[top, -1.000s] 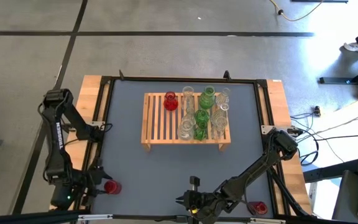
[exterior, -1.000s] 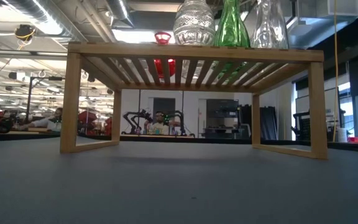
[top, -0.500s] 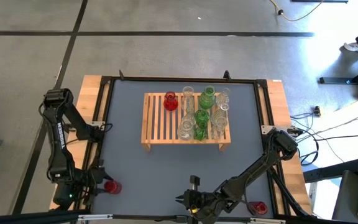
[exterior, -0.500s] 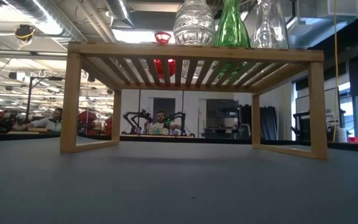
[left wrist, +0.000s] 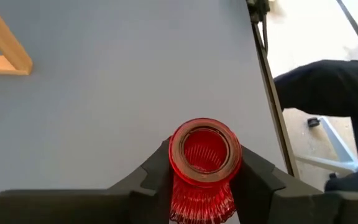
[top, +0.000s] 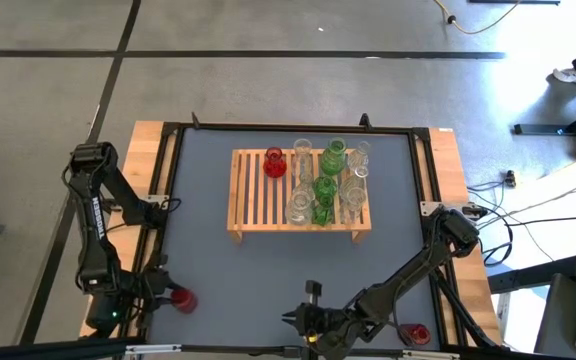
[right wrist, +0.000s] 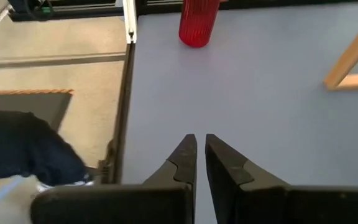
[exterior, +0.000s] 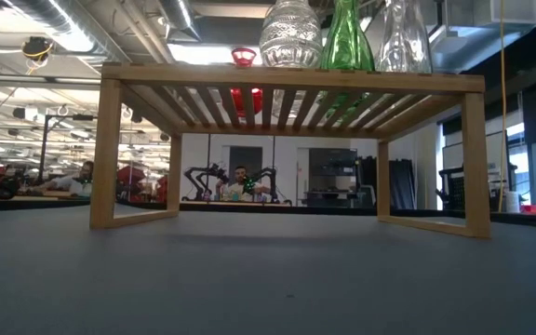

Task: Sort vases onto shelf
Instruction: Put the bottom left red bottle on the shelf

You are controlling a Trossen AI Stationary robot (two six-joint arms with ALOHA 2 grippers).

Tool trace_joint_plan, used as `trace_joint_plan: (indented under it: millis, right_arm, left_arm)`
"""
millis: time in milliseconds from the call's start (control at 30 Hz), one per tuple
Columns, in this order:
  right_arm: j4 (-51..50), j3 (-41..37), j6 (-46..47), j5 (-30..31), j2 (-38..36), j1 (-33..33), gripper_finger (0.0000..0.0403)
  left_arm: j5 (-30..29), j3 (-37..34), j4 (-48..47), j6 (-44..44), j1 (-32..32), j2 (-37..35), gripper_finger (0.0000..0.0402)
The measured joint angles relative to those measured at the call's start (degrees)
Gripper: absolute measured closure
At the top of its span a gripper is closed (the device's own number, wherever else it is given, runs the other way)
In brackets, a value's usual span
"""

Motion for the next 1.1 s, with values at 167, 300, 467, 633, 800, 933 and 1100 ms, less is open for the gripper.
trace_joint_plan:
  millis: [167,300,467,633,800,933,1100]
  right_arm:
    - [-0.4,0.0,-5.1,0.2,-1.4,-0.9,0.0377]
    - [-2.4,0.0,-9.5,-2.8,-4.4,-1.7,0.0377]
    - [-10.5,0.0,-11.9,-4.2,-9.6,-1.6,0.0377]
    - [-14.7,0.0,-11.9,-4.7,-13.7,-0.6,0.0377]
    - [-15.7,0.0,-11.6,-4.7,-15.3,1.8,0.0377]
    - [-17.0,0.0,-8.9,-2.7,-15.4,4.8,0.0377]
    - [-17.8,0.0,-5.5,2.7,-15.4,8.2,0.0377]
  left_arm:
    - [-1.8,0.7,0.1,2.5,2.7,-1.5,0.0275]
    - [-3.2,3.1,0.3,8.9,6.1,-2.5,0.0279]
    - [-2.5,7.2,0.2,19.0,12.6,-3.1,0.0284]
    - [0.7,13.2,0.0,29.5,18.9,-3.1,0.0282]
    - [4.8,20.4,0.0,39.5,26.2,-3.1,0.0281]
    - [8.8,25.9,-0.1,45.4,32.0,-3.2,0.0281]
    - [12.2,32.1,-1.6,50.6,39.2,-3.2,0.0281]
